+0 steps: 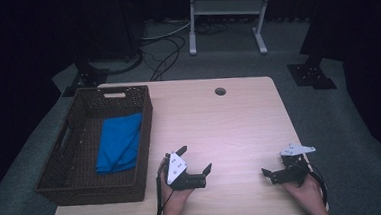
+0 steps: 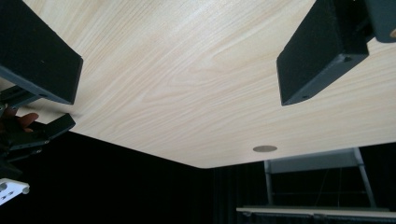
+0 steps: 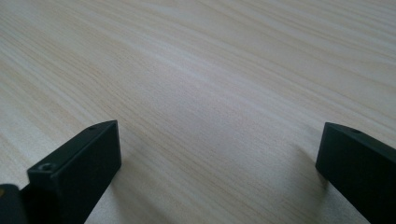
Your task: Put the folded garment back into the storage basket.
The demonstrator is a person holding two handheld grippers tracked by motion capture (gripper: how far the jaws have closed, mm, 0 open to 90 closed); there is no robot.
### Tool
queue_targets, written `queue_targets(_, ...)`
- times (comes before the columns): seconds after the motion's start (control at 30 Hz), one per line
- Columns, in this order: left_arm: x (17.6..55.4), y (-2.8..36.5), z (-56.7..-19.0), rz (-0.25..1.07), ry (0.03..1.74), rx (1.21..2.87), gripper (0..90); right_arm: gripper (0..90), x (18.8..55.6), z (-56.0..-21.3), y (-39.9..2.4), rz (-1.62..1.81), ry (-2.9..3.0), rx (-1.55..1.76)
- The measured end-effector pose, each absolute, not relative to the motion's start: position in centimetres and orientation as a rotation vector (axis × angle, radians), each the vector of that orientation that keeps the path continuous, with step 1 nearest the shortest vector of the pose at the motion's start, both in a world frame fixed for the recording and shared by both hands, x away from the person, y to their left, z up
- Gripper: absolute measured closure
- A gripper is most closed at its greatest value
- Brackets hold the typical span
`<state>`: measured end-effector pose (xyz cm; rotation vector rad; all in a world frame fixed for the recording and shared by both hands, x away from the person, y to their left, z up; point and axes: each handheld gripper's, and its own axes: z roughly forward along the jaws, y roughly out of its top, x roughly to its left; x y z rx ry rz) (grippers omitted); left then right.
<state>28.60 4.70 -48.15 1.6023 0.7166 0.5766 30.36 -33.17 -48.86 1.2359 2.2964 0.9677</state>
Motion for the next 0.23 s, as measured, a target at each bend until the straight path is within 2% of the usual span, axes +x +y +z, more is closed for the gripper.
queue_targets(0.23, 28.52, 4.65, -48.14, 0.583, 0.712, 1.608, 0.2, 0.0, 30.36, -48.86, -33.16, 0.967, 2.295, 1.237)
